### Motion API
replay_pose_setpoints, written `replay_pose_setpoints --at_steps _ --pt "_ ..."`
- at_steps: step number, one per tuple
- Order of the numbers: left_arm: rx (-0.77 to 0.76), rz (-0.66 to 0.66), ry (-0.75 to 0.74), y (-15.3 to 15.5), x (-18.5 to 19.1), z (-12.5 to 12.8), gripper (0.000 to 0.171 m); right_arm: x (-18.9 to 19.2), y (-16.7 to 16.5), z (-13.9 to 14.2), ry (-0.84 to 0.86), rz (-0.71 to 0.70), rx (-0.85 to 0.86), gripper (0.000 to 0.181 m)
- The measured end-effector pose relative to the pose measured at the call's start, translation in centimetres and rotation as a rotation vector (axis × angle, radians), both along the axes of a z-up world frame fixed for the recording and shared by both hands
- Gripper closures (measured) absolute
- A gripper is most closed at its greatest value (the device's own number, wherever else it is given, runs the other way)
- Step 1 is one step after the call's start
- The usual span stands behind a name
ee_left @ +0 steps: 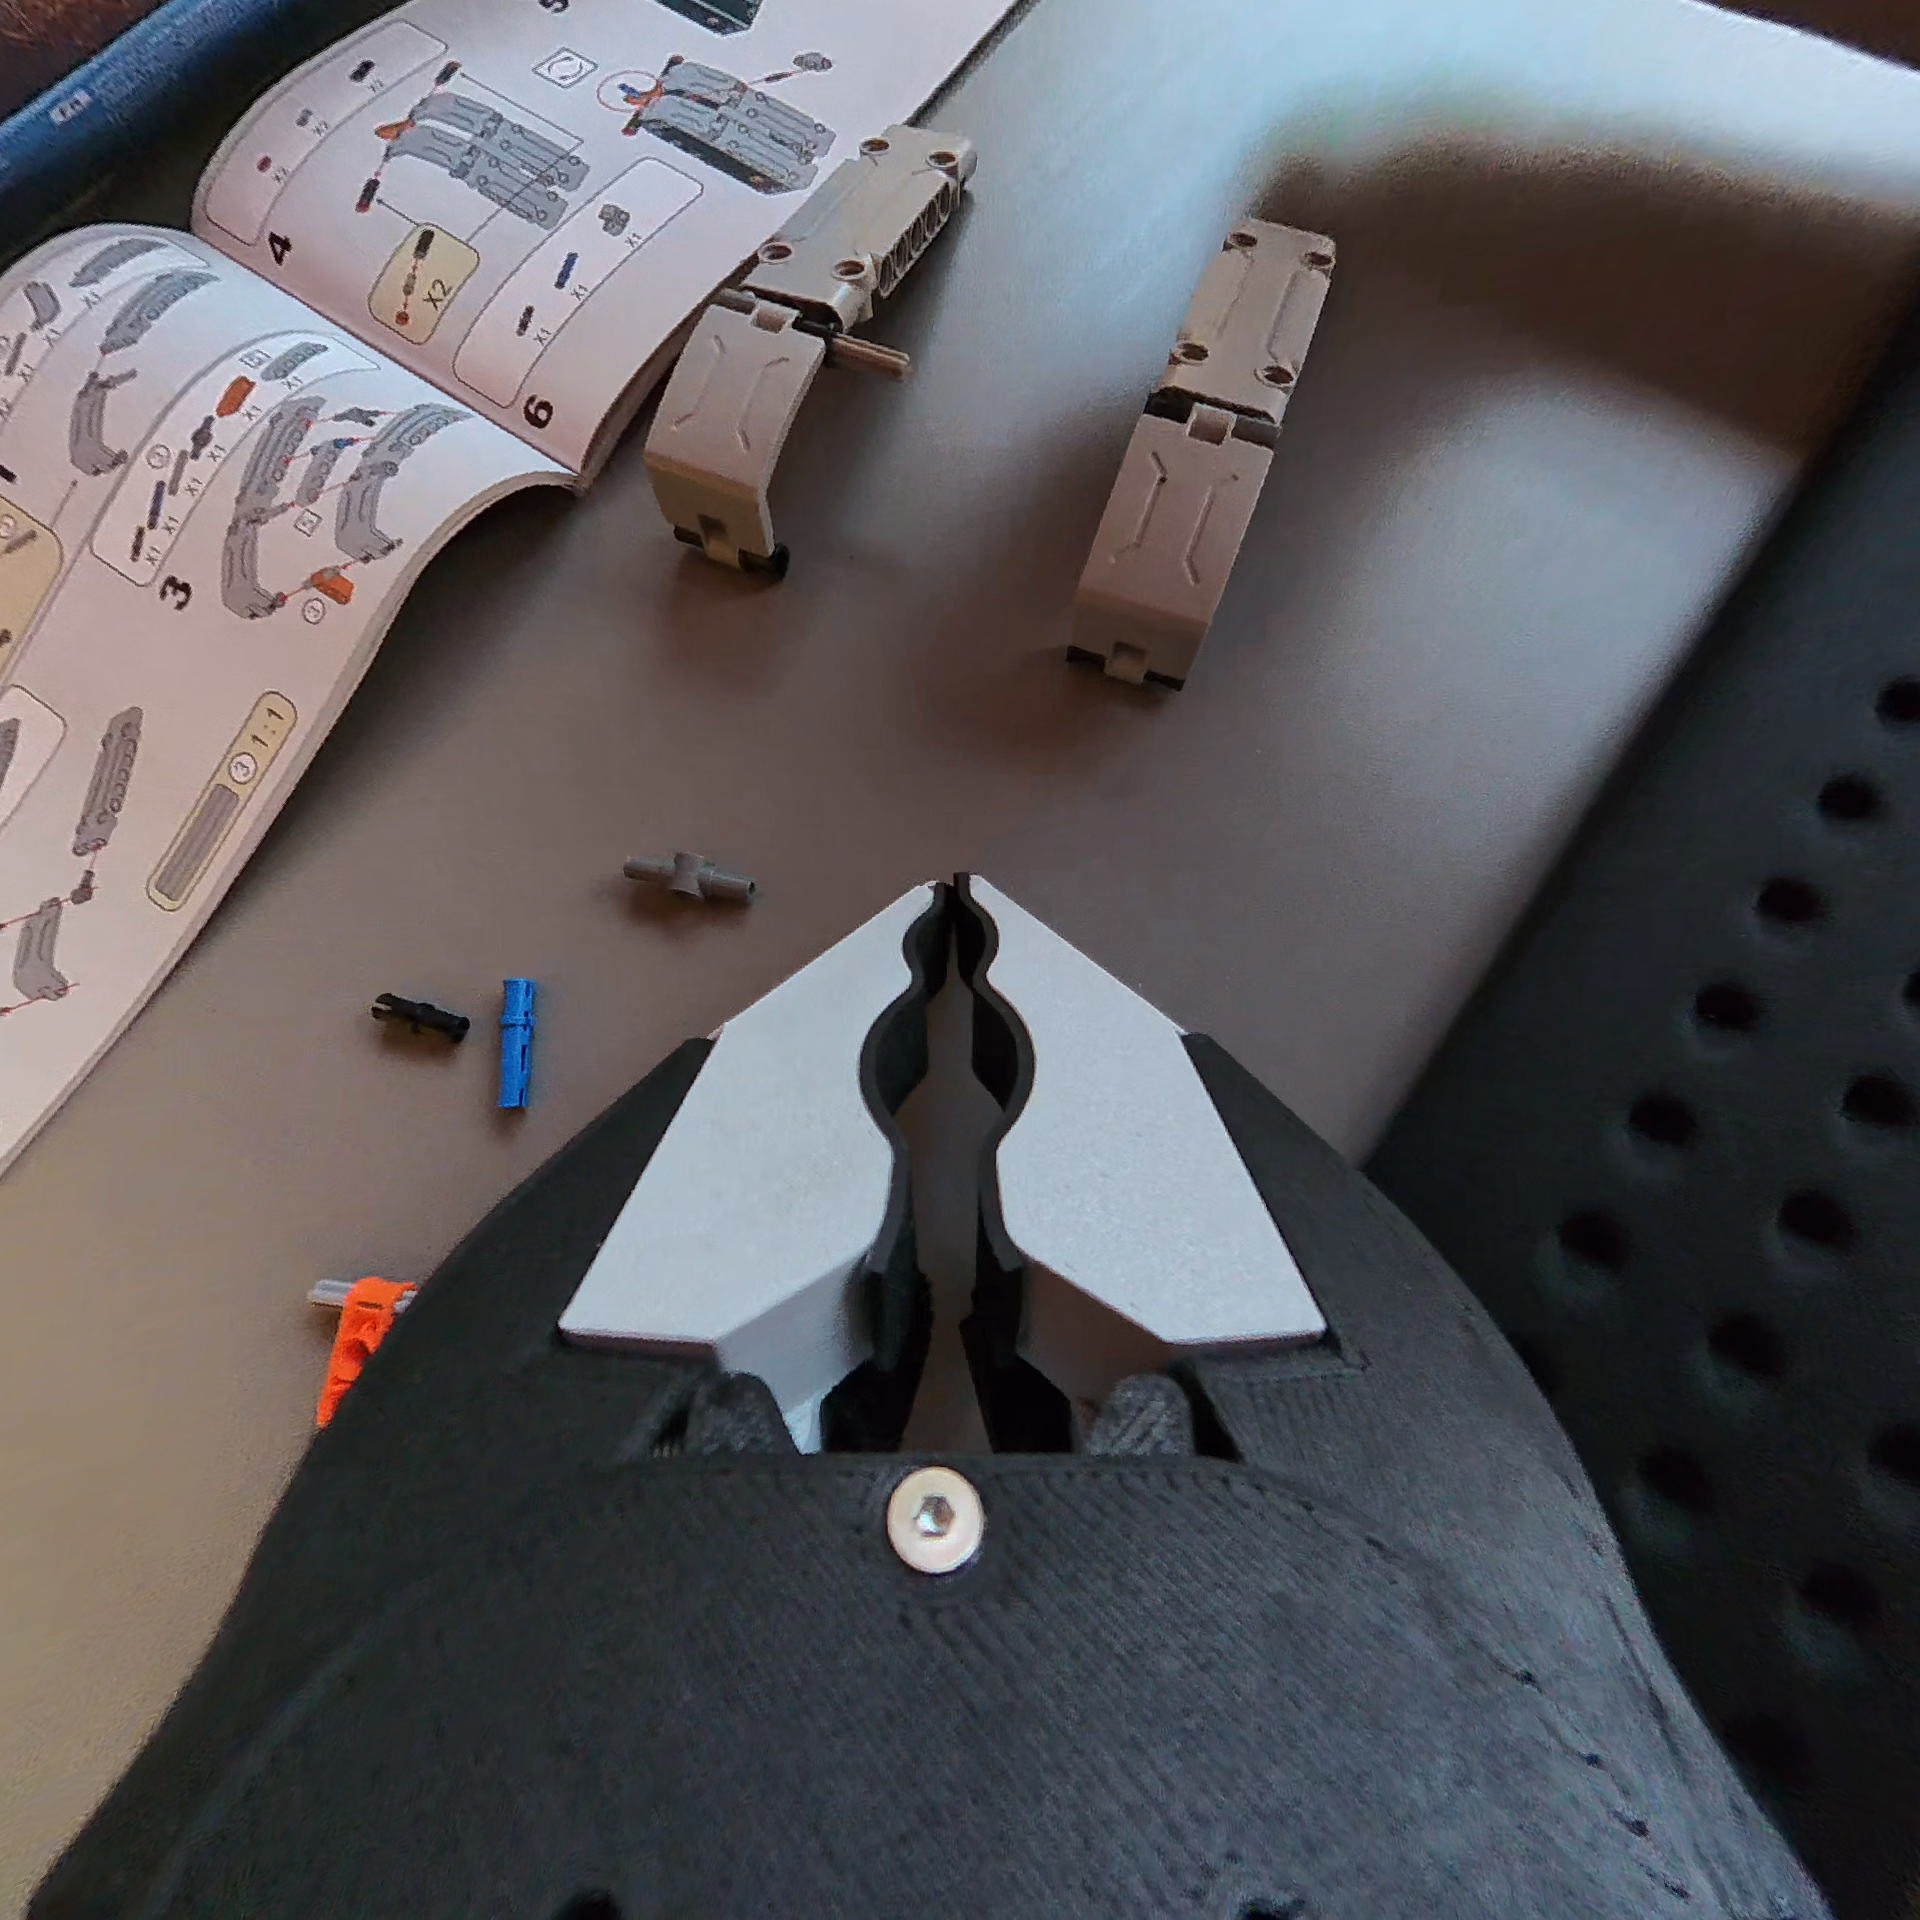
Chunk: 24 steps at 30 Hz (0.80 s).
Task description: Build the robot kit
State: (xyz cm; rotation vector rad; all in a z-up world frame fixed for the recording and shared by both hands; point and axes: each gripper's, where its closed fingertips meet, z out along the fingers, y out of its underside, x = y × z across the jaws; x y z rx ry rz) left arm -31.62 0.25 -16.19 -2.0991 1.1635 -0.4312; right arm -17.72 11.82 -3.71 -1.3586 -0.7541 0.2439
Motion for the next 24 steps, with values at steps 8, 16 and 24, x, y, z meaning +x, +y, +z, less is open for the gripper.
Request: replay_pose_setpoints --at_steps 8,16,24 --pt "-0.033 -0.003 -0.035 -0.1 -0.1 0.0 0.171 1.3 1.3 -0.7 -0.074 -0.08 0.023 0.175" --pt "-0.039 0.0 -0.048 -0.1 -0.2 0.0 0.171 2.7 3.0 -1.7 -0.122 -0.147 0.009 0.174" --pt "-0.059 0.001 -0.065 -0.2 -0.2 0.1 0.171 3.5 3.6 -2.2 -0.126 -0.178 -0.007 0.175"
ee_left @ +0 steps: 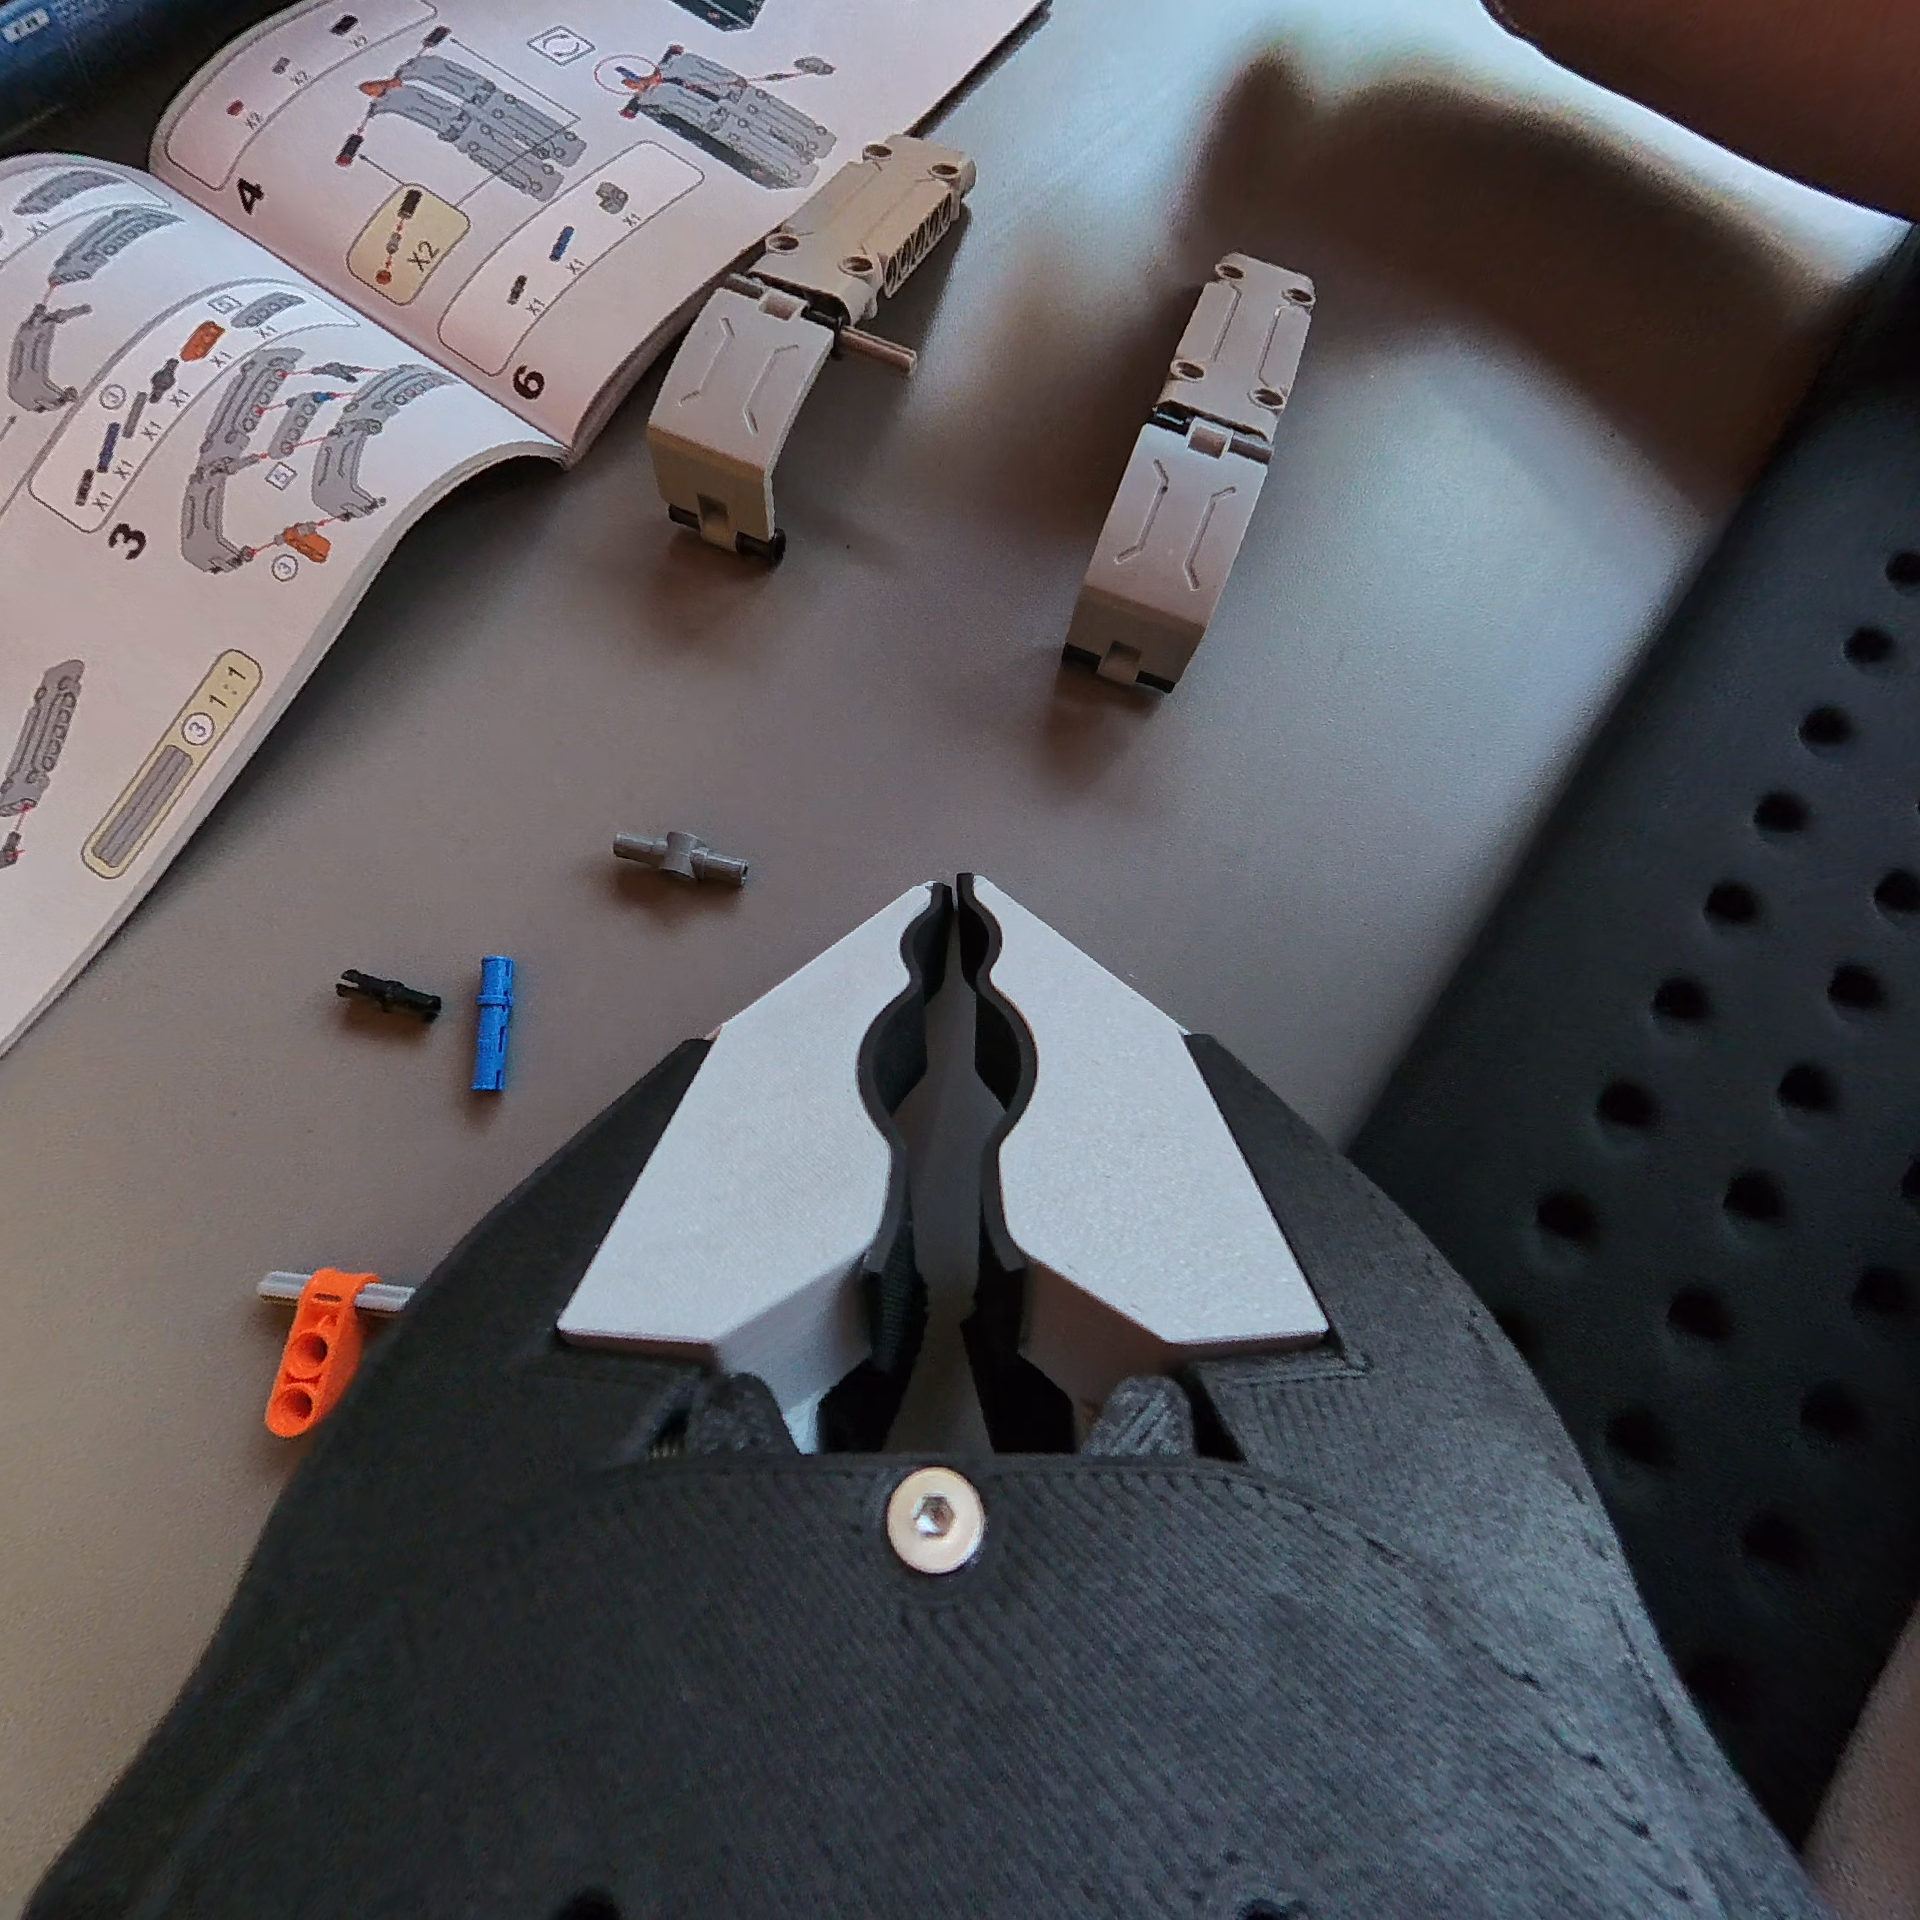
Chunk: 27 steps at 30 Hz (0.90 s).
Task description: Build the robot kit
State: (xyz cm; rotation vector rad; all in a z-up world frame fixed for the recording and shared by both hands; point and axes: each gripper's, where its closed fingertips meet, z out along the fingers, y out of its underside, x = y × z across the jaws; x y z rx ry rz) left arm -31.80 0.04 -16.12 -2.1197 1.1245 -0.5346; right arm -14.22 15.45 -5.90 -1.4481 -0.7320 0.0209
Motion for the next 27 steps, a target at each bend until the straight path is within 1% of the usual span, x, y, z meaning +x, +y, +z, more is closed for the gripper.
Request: replay_pose_setpoints --at_steps 5,7,9,11,13,15,18,21,24,27 --pt "0.013 0.003 0.007 0.0 0.0 0.0 0.171 -0.2 0.1 -0.1 -0.021 0.005 -0.006 0.175" --pt "0.013 0.003 0.007 0.1 0.0 0.0 0.171 -0.1 0.4 0.5 -0.034 -0.008 0.009 0.174" --pt "0.007 0.002 0.003 0.0 0.0 0.0 0.171 -0.4 0.4 1.4 -0.011 0.001 0.029 0.174" --pt "0.0 -0.003 -0.003 0.0 0.0 0.0 0.171 -1.1 0.2 2.0 0.018 0.038 0.025 0.174" --pt "-0.011 -0.011 -0.012 -0.1 0.1 0.0 0.169 -2.3 -0.2 2.0 0.004 0.091 0.006 0.174" --pt "-0.029 -0.037 -0.027 -0.5 0.3 0.0 0.161 -3.7 -0.6 1.7 -0.022 0.144 -0.017 0.174" --pt "-0.072 -0.065 -0.06 -0.9 0.6 0.1 0.158 -6.5 -2.1 1.3 -0.079 0.256 -0.024 0.174" --pt "-0.137 -0.1 -0.1 -1.4 0.9 0.2 0.158 -9.0 -4.1 1.0 -0.218 0.34 0.037 0.174" --pt "-0.239 -0.105 -0.153 -1.5 1.0 0.2 0.165 -11.1 -6.1 1.0 -0.316 0.408 0.098 0.174" --pt "-0.351 -0.094 -0.208 -1.5 1.0 0.2 0.17 -12.5 -8.0 1.3 -0.332 0.478 0.132 0.174"
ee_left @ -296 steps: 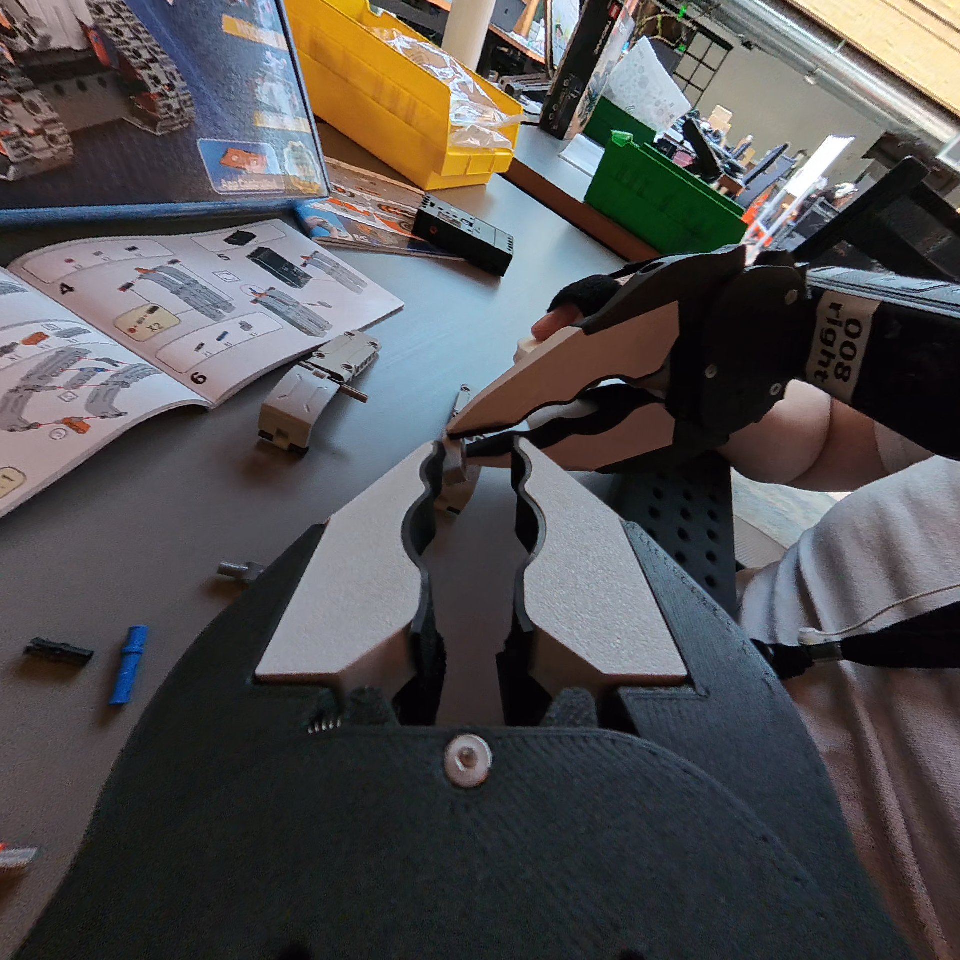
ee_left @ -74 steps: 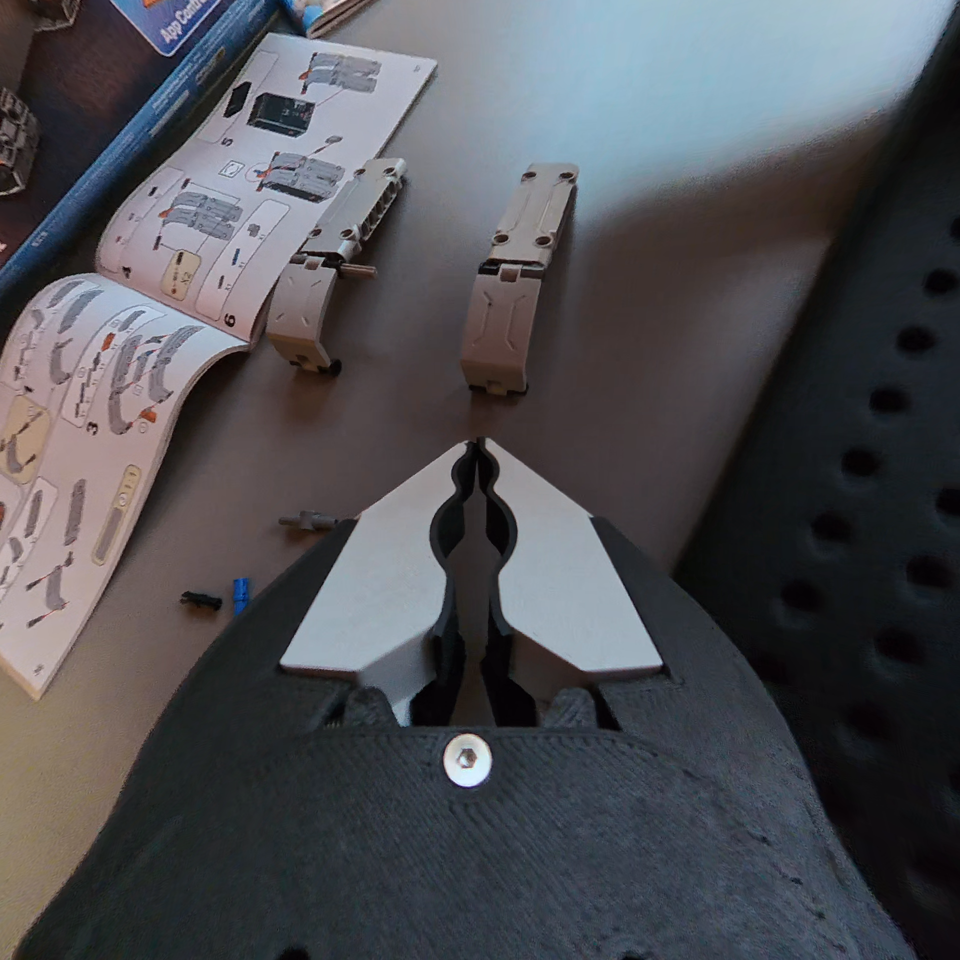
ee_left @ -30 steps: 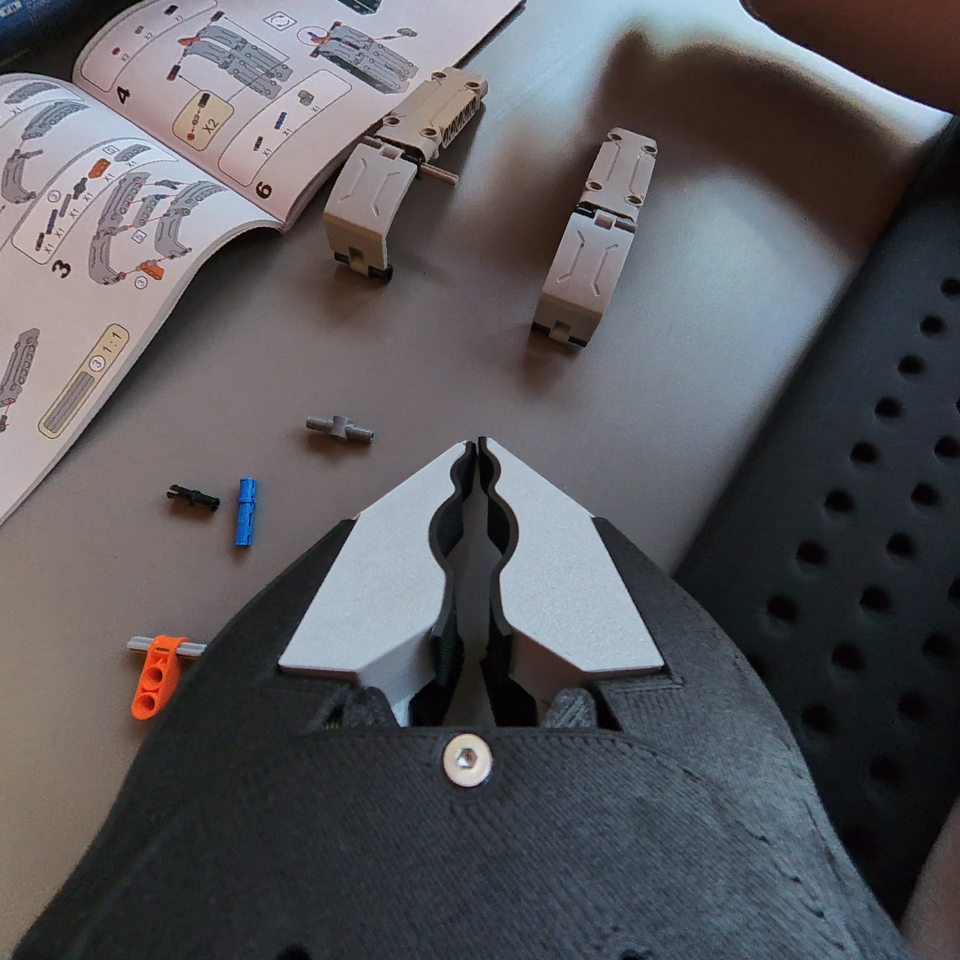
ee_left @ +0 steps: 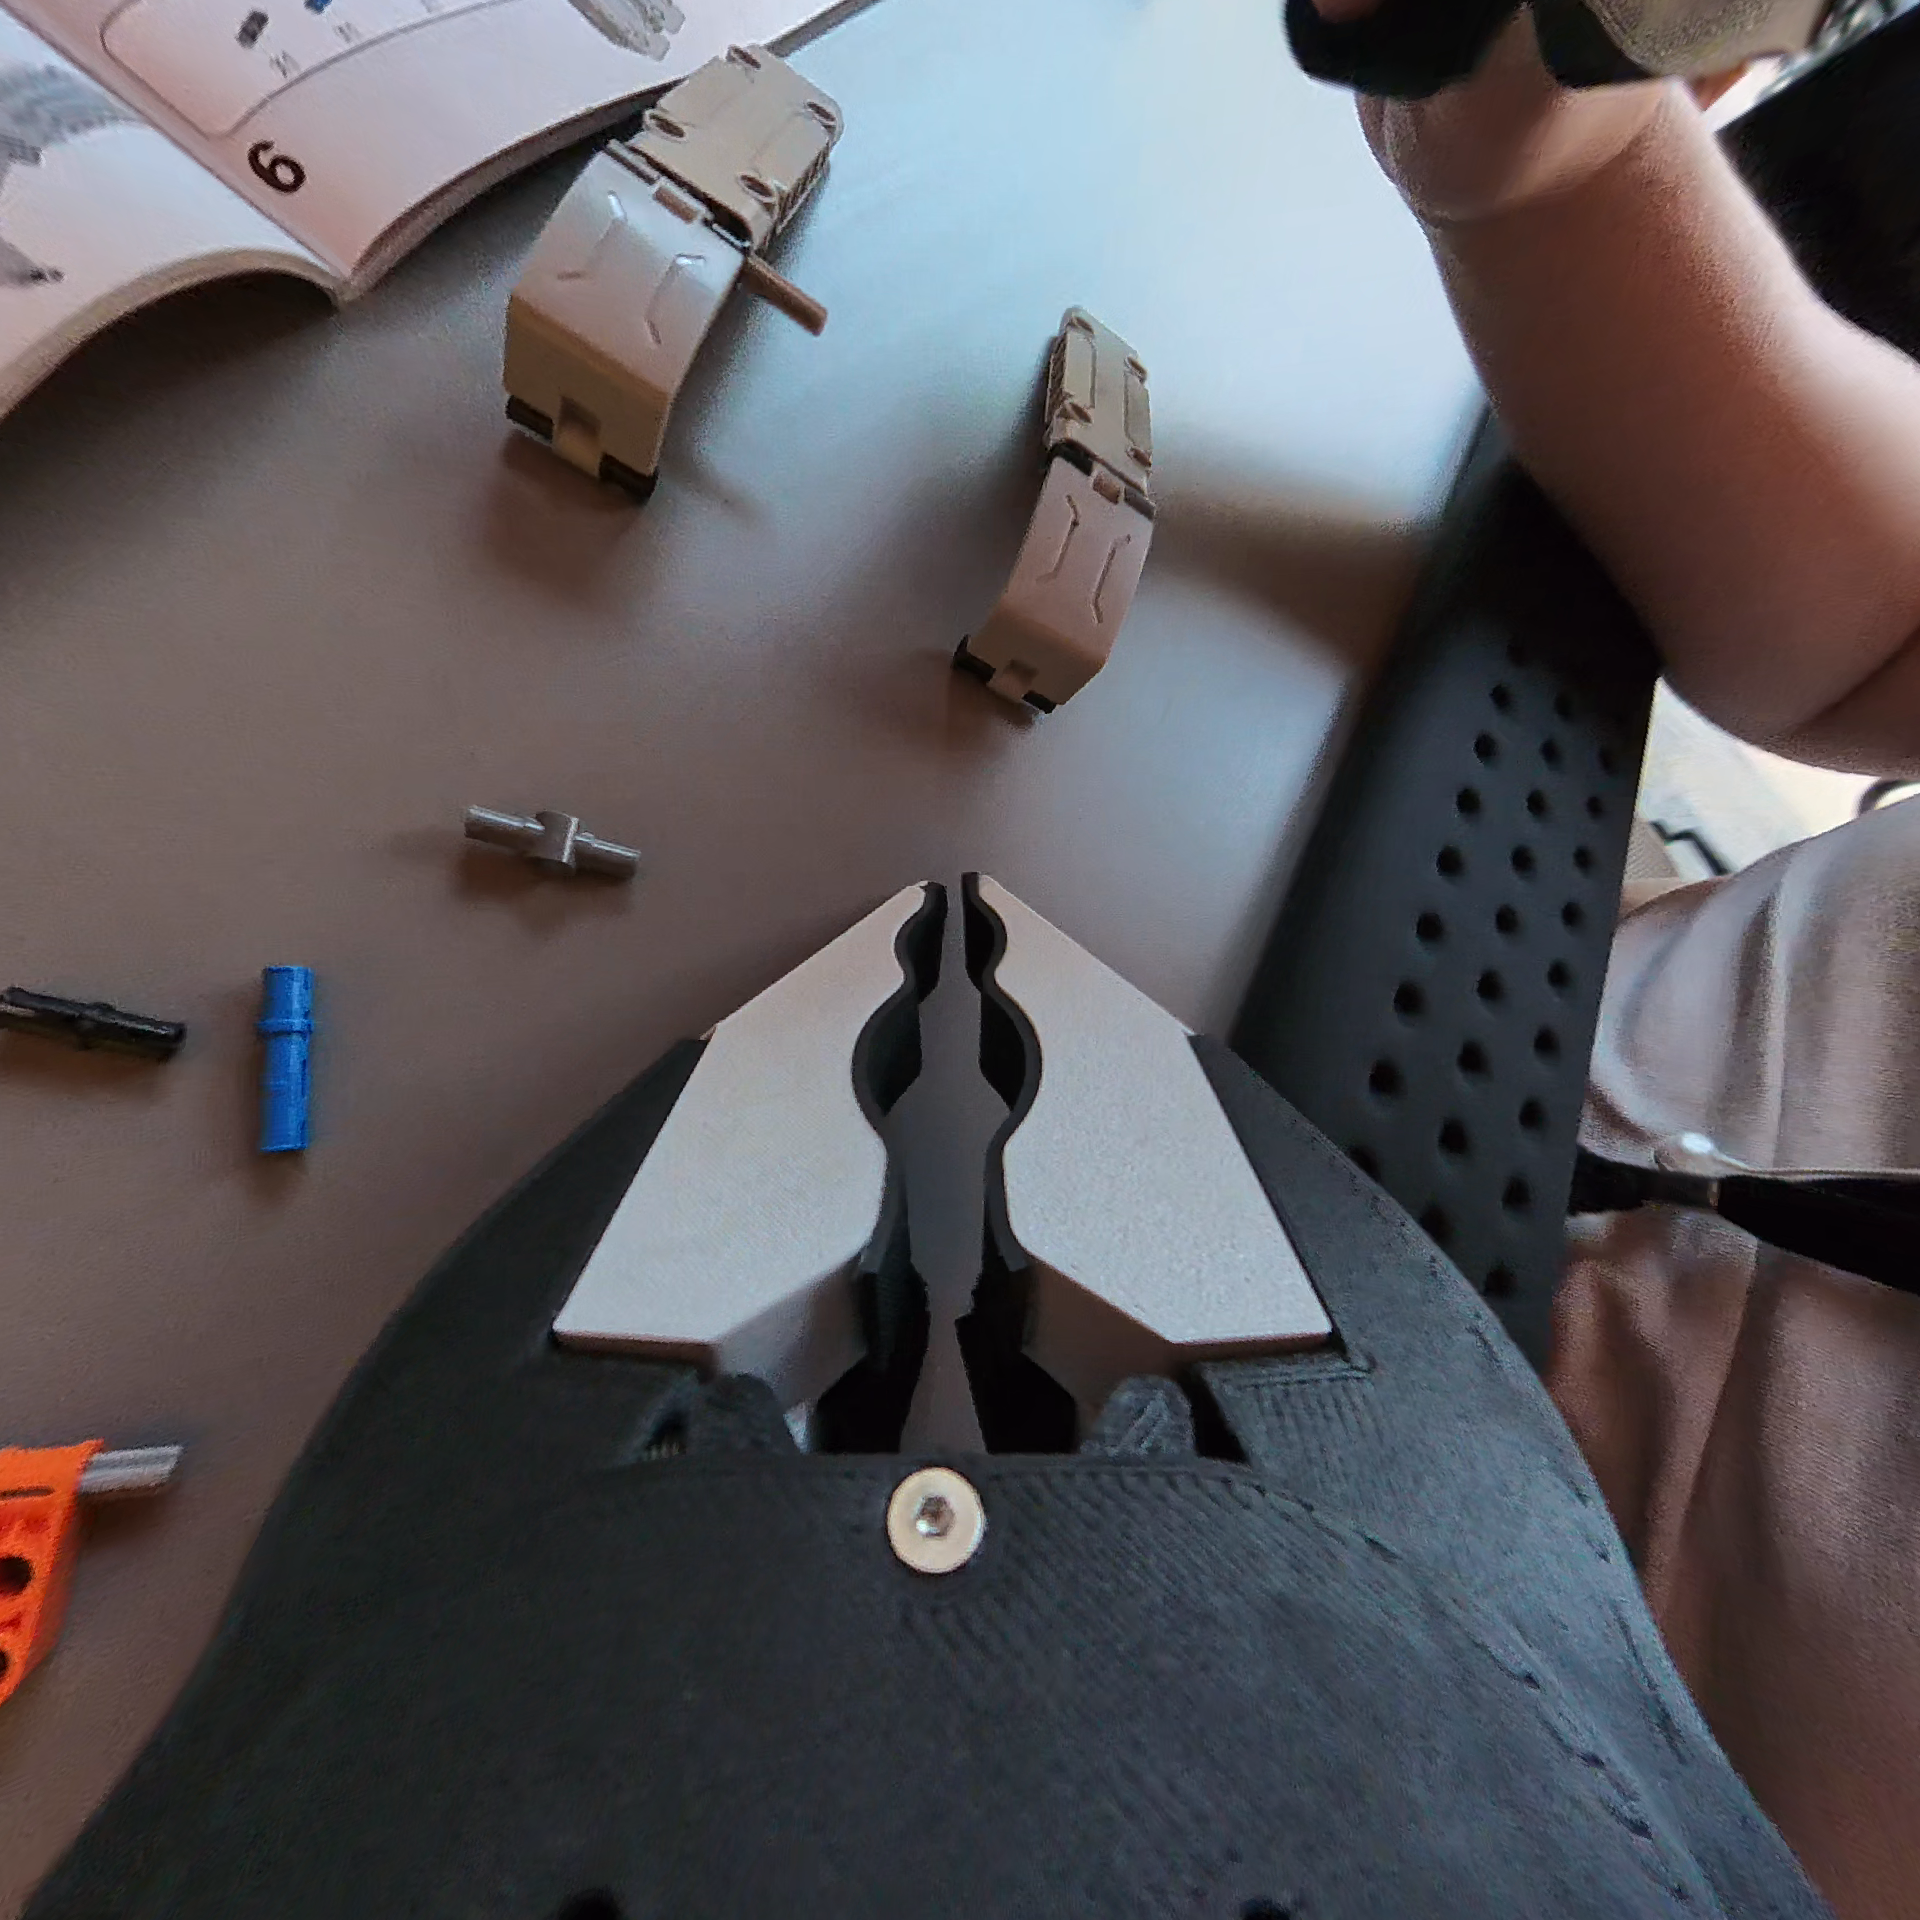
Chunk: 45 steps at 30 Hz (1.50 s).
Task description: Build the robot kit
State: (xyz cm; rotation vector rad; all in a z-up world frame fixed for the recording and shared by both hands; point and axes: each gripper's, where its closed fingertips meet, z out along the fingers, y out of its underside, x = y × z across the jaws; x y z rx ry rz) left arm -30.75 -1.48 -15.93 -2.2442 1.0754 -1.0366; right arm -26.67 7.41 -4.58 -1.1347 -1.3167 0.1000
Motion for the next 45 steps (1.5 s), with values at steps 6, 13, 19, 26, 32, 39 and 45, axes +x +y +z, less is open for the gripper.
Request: replay_pose_setpoints --at_steps 6,13,19,26,32,39,45 --pt "-0.011 0.023 0.006 0.4 0.0 -0.1 0.171 -0.6 -1.3 -0.3 -0.026 0.043 -0.037 0.174" --pt "0.251 0.034 0.171 0.8 0.2 -0.2 0.171 0.0 -3.9 -0.2 -0.091 0.054 0.091 0.174" --pt "0.495 0.029 0.304 1.2 0.0 -0.3 0.171 1.5 -2.0 1.1 0.032 -0.053 0.134 0.174" --pt "0.593 0.028 0.355 1.3 -0.1 -0.3 0.171 3.8 0.4 1.7 0.097 -0.233 0.16 0.174" --pt "0.605 0.01 0.351 1.1 -0.4 -0.3 0.171 3.6 1.8 0.6 0.074 -0.357 0.123 0.174" --pt "0.589 -0.016 0.324 0.5 -0.8 -0.3 0.171 -0.4 3.2 -0.2 -0.039 -0.389 0.062 0.175" --pt "0.432 -0.036 0.208 0.1 -0.9 -0.2 0.171 -5.3 4.6 1.5 -0.16 -0.331 0.123 0.174"
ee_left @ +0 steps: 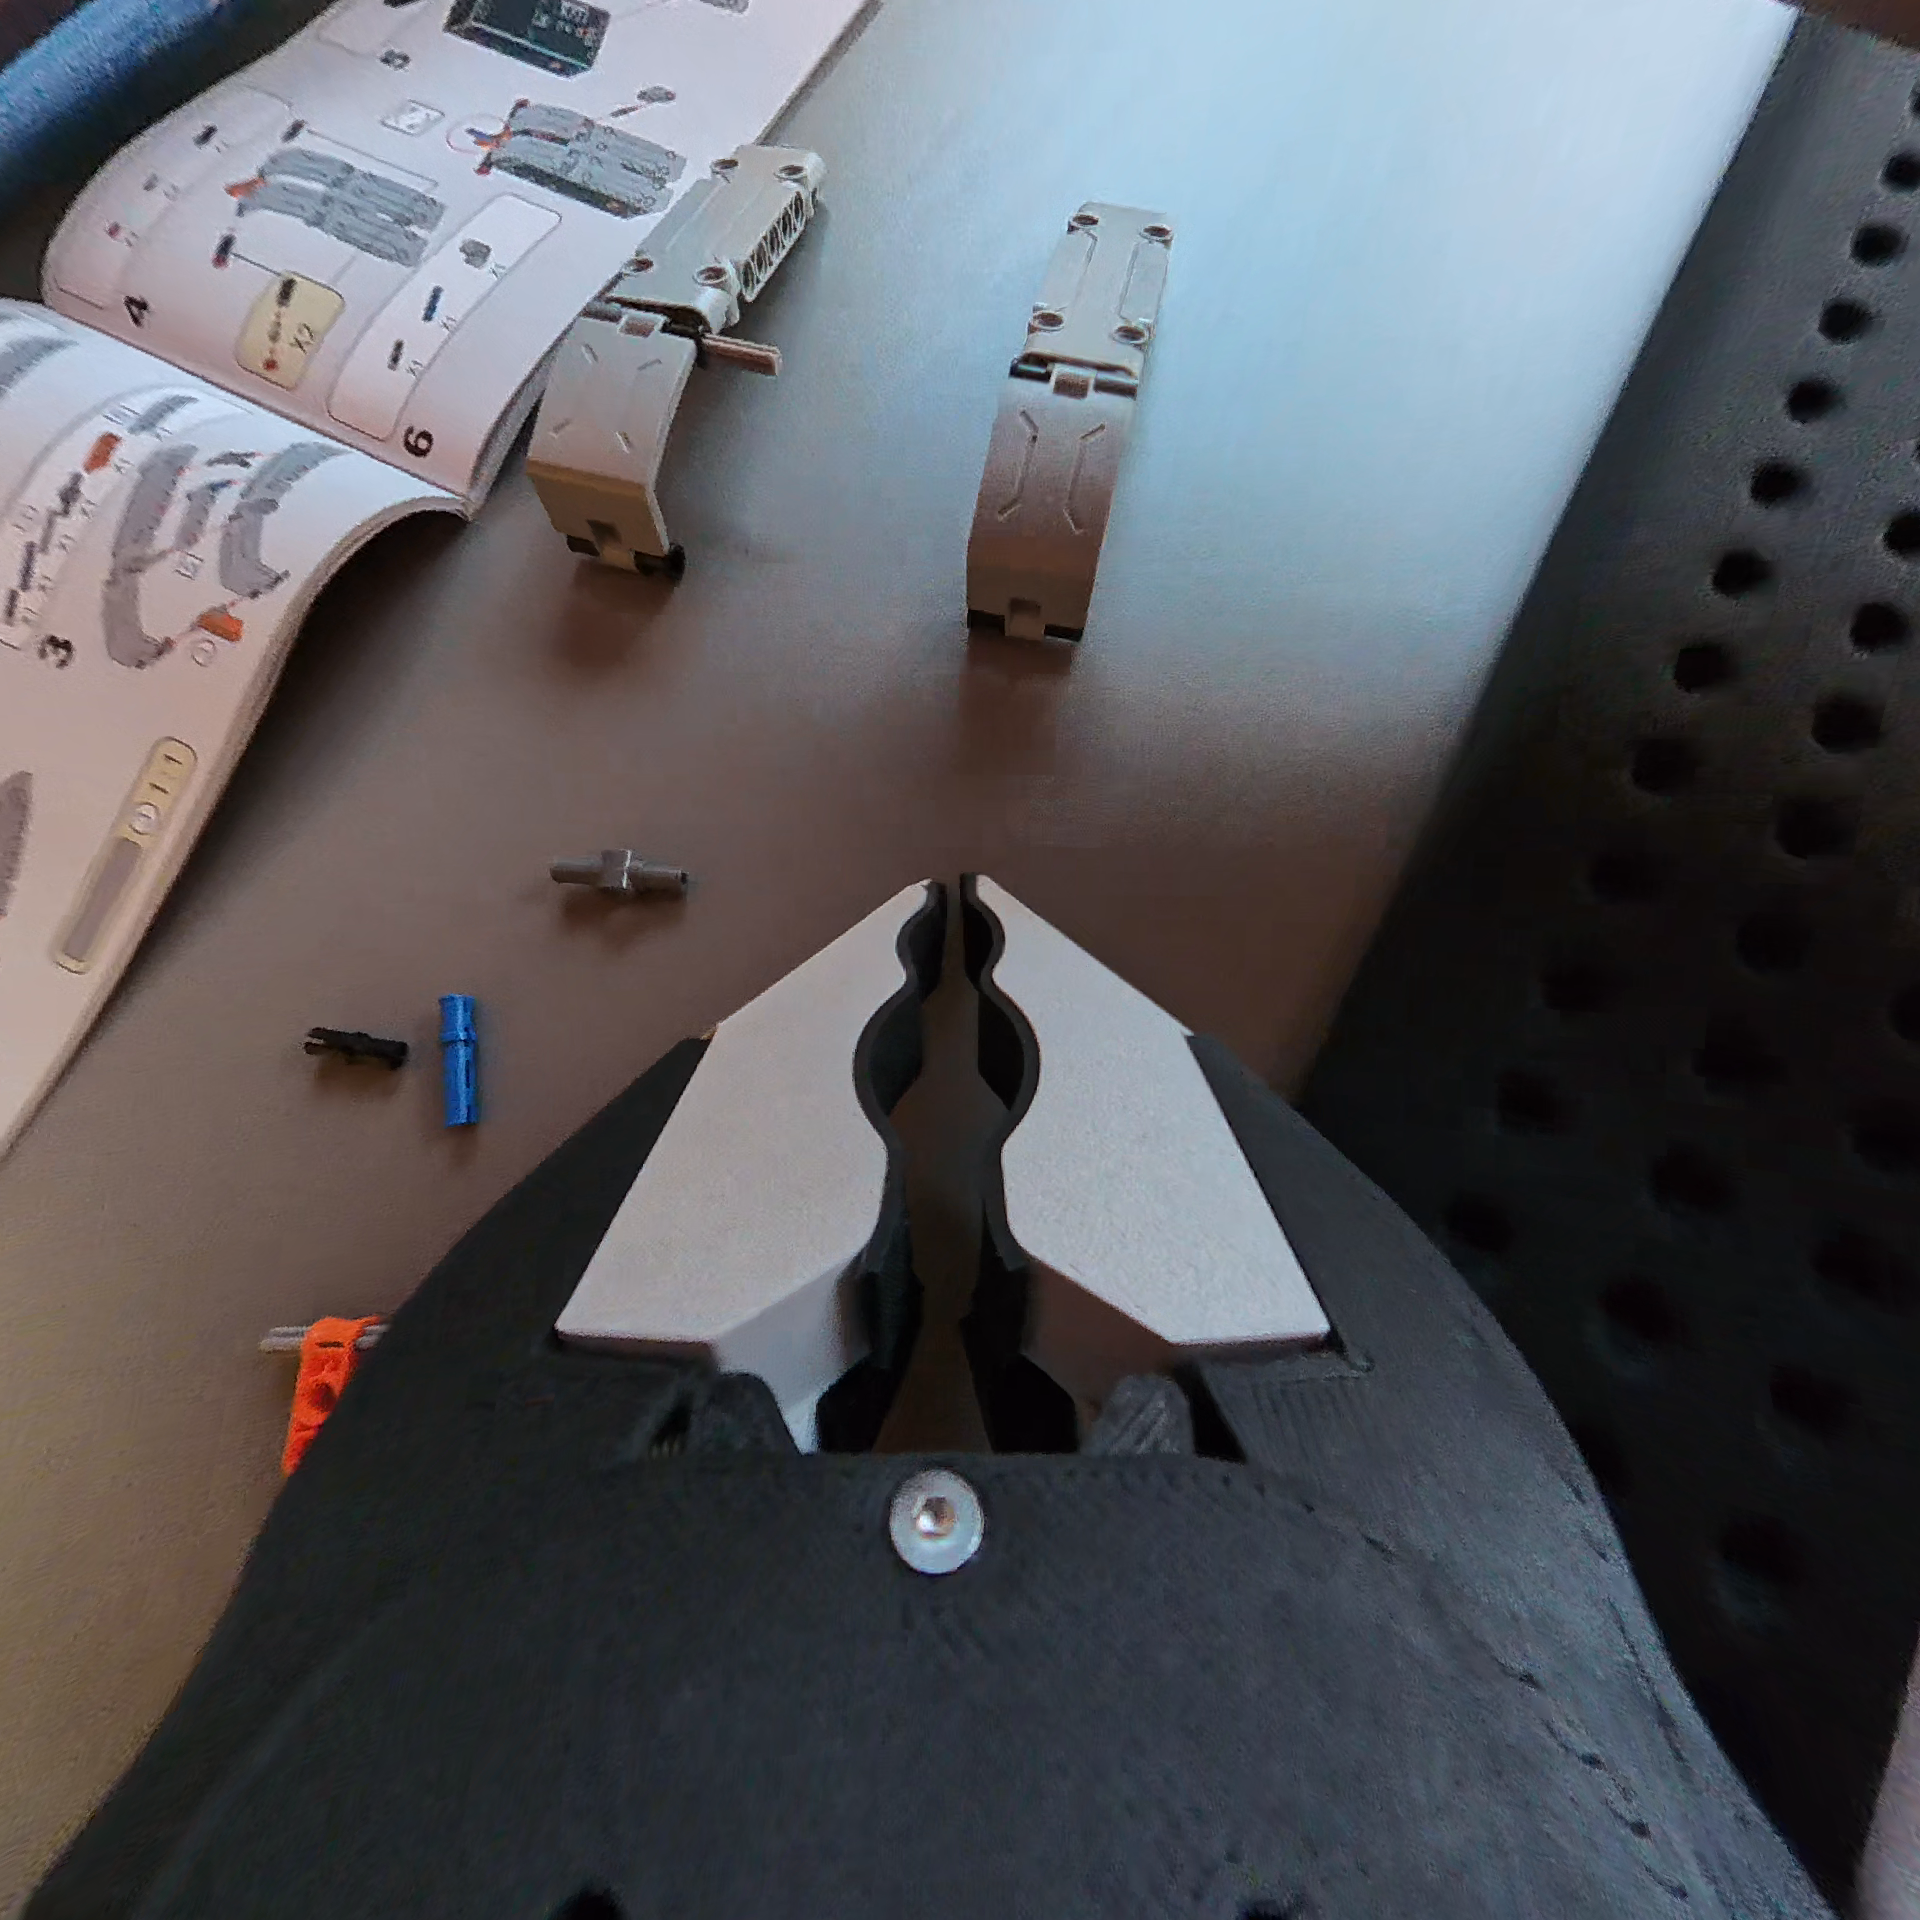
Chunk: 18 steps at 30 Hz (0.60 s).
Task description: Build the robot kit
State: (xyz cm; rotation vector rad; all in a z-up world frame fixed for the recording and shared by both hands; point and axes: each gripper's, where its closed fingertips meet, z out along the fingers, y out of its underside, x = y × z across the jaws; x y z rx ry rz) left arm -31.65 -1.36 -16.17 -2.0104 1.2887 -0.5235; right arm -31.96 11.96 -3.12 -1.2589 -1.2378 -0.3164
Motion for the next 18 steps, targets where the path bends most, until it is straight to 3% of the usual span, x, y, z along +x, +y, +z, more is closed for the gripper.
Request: replay_pose_setpoints --at_steps 4,7,11,14,18 --pt "-0.041 -0.022 -0.027 -0.3 0.0 0.0 0.17 -4.1 0.3 2.4 -0.019 0.075 0.042 0.174" --pt "0.009 -0.066 -0.001 -0.8 0.2 0.0 0.166 -9.5 -0.8 3.6 -0.041 0.203 0.009 0.175" --pt "0.098 -0.104 0.038 -1.1 0.4 0.0 0.169 -17.6 -3.4 2.2 -0.326 0.425 -0.089 0.174" --pt "0.084 -0.105 0.03 -1.1 0.4 0.0 0.169 -21.2 -3.8 1.1 -0.56 0.483 -0.125 0.174" --pt "0.048 -0.107 0.013 -1.2 0.4 0.0 0.167 -23.8 -3.7 -0.4 -0.728 0.506 -0.173 0.174"
